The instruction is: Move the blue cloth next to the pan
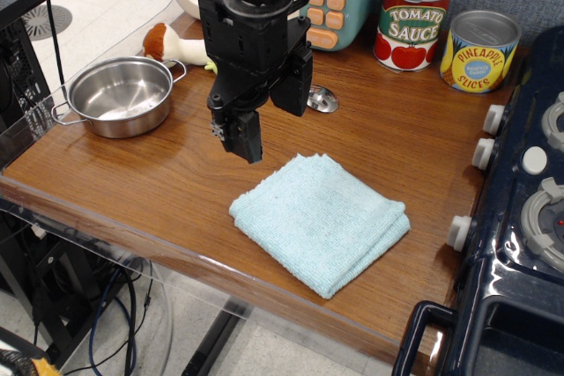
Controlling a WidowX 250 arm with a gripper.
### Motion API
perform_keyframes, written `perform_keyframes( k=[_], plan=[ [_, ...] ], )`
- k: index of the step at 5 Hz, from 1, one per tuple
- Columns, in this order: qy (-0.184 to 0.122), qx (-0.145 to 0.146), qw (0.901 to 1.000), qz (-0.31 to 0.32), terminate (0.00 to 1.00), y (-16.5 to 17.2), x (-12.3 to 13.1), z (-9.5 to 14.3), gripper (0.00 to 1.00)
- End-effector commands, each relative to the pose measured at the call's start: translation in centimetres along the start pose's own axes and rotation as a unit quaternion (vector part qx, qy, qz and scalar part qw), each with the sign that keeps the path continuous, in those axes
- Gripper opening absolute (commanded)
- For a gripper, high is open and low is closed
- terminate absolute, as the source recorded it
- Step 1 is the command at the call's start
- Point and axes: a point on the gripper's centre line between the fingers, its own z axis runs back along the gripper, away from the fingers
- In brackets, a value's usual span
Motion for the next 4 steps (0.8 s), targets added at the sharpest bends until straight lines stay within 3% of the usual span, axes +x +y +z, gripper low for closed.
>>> perform_keyframes(
  k=[1,4],
  plan=[
    [0.0,0.0,1.0,0.0,0.0,0.0,0.0,0.0,1.0],
    [-0.01,0.018,0.9989,-0.042,0.0,0.5,-3.7,-3.4,1.0]
  ],
)
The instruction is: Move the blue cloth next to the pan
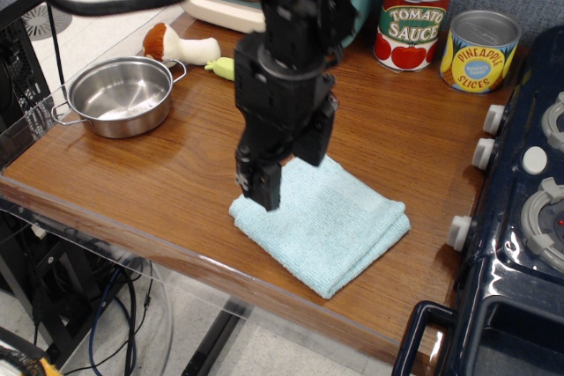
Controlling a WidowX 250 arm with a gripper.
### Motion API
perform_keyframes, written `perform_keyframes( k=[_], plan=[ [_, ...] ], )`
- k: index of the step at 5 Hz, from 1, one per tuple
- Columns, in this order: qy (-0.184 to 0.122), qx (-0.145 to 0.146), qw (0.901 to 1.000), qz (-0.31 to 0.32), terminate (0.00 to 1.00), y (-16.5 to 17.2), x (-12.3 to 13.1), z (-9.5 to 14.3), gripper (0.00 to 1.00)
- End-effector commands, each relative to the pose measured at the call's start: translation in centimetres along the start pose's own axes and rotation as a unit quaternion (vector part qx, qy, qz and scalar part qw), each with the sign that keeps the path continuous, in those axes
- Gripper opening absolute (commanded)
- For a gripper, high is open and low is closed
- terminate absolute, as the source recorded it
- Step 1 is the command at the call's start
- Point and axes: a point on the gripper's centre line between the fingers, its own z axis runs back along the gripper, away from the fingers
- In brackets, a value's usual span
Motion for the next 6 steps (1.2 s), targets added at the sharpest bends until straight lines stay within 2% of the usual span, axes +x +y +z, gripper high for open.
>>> perform_keyframes(
  k=[1,3,5,6],
  plan=[
    [0.009,-0.005,0.9995,-0.028,0.0,-0.6,-2.5,-1.7,1.0],
    [0.003,-0.005,0.9998,-0.018,0.0,-1.0,-3.0,-4.5,1.0],
    [0.0,0.009,0.9995,0.03,0.0,-1.0,-0.2,-5.1,1.0],
    [-0.016,0.003,0.996,0.088,0.0,-1.1,2.6,-5.2,1.0]
  ],
)
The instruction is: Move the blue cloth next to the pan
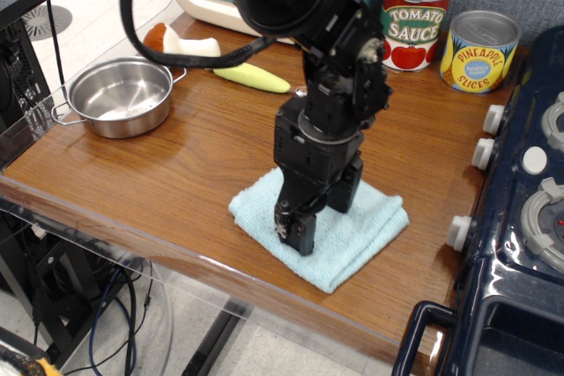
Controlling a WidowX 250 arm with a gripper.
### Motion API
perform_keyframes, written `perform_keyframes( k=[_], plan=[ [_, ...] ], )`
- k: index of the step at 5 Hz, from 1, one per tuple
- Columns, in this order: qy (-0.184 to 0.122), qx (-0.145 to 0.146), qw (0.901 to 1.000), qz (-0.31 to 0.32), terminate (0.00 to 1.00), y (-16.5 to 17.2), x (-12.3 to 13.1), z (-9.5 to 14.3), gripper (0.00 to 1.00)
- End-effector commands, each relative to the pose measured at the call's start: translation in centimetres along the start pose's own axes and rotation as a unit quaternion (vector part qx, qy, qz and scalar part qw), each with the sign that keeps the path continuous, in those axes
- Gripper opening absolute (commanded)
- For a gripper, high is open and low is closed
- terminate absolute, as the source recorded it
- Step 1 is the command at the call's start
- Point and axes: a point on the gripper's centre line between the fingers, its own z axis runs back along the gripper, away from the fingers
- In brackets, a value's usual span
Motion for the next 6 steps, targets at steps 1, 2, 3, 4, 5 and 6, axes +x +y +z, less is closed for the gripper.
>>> perform_keyframes(
  k=[1,2,3,4,5,6],
  plan=[
    [-0.041,-0.005,0.993,0.111,0.0,0.0,6.7,-0.5,1.0],
    [-0.062,0.0,0.9861,0.154,0.0,1.5,9.6,0.0,1.0],
    [-0.07,0.019,0.9803,0.184,0.0,3.8,11.2,0.1,1.0],
    [-0.081,0.04,0.9753,0.202,0.0,5.7,12.1,0.3,1.0],
    [-0.094,0.043,0.9674,0.231,0.0,7.0,13.6,0.5,1.0],
    [-0.099,0.046,0.9652,0.238,0.0,7.1,13.8,0.1,1.0]
  ],
)
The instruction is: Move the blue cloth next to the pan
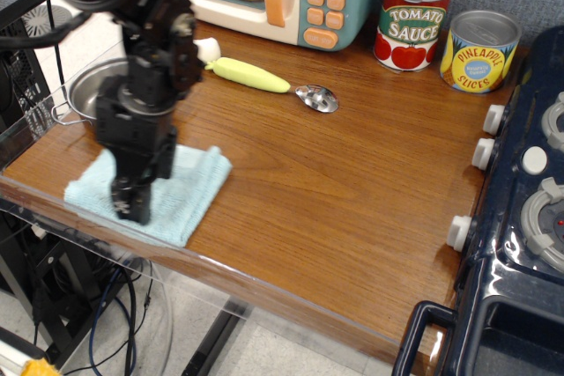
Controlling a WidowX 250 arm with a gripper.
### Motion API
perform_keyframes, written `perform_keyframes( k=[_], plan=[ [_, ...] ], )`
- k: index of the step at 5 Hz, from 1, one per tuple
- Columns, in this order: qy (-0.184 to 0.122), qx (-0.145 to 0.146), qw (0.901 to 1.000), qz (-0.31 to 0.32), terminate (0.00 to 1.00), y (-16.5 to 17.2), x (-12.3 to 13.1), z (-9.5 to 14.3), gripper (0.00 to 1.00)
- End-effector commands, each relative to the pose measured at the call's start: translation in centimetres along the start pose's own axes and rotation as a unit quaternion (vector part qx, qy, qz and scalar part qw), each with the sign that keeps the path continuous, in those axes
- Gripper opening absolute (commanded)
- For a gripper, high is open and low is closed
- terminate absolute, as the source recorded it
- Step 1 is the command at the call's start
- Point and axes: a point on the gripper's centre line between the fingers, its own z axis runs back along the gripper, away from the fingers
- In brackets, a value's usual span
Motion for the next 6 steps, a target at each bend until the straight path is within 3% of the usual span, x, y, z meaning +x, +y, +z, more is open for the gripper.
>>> perform_keyframes(
  k=[1,3,4,5,6],
  plan=[
    [0.015,-0.027,0.9994,0.018,0.0,-0.6,0.4,1.7,1.0],
    [0.061,-0.051,0.9966,0.019,0.0,-1.4,-0.6,4.2,1.0],
    [0.099,-0.081,0.9917,-0.003,0.0,-1.3,-1.0,7.2,1.0],
    [0.107,-0.113,0.9877,-0.013,0.0,-1.1,-0.5,9.5,1.0],
    [0.107,-0.113,0.9877,-0.013,0.0,-1.1,-0.5,9.5,1.0]
  ],
)
